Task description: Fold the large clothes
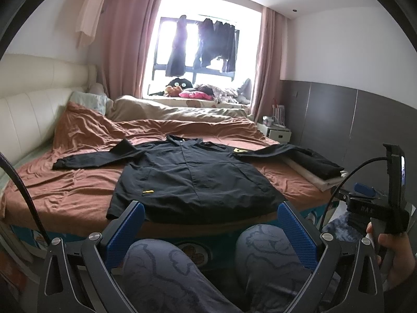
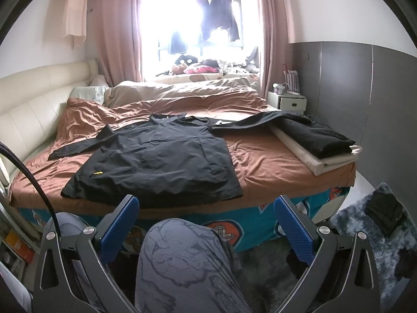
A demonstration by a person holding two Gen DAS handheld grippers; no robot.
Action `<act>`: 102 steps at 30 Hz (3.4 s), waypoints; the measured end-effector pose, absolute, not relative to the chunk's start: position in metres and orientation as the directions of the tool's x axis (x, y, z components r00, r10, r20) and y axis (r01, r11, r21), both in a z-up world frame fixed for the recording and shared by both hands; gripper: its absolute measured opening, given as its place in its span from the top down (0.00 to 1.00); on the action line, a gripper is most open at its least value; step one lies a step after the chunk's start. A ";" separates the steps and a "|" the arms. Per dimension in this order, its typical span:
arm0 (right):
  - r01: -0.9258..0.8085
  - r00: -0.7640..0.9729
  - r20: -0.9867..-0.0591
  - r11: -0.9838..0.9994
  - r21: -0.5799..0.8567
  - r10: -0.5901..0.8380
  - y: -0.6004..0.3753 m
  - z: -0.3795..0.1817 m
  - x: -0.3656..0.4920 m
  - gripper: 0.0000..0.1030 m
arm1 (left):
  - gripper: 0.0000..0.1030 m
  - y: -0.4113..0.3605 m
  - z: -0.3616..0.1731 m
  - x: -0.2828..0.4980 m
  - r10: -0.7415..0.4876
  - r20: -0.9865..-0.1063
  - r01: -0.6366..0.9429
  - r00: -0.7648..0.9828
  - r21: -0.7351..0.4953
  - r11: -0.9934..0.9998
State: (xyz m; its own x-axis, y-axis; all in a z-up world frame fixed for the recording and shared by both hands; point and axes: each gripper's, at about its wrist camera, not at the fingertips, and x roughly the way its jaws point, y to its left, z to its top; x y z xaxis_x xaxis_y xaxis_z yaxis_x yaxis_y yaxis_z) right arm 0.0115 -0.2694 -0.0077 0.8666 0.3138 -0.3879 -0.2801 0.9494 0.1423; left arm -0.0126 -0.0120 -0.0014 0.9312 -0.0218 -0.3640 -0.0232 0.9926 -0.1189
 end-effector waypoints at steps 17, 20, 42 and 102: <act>-0.285 0.876 -0.369 0.950 0.126 0.312 -0.268 -0.011 0.009 0.00 | 0.00 -0.015 0.008 -0.021 -0.012 -0.338 -0.026 0.941 -0.110 0.994; -0.285 0.873 -0.375 0.950 0.127 0.312 -0.266 -0.012 0.013 0.00 | 0.00 -0.013 0.010 -0.024 -0.015 -0.326 -0.025 0.945 -0.119 0.993; -0.277 0.881 -0.364 0.953 0.127 0.304 -0.267 -0.013 0.008 0.00 | 0.00 -0.014 0.007 -0.023 -0.021 -0.333 -0.019 0.943 -0.116 0.993; -0.620 0.610 -0.442 0.744 0.251 0.658 -0.105 0.064 0.291 0.00 | 0.01 0.201 -0.031 0.183 0.226 -0.556 -0.367 0.800 -0.156 0.917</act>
State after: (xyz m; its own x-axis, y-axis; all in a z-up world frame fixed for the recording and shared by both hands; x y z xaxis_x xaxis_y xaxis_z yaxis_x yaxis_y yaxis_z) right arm 0.2912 -0.1046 0.0643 0.6103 0.6575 -0.4417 -0.6198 0.7437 0.2506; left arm 0.1828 0.2008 -0.0310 0.7997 0.2257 -0.5564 -0.3671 0.9170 -0.1557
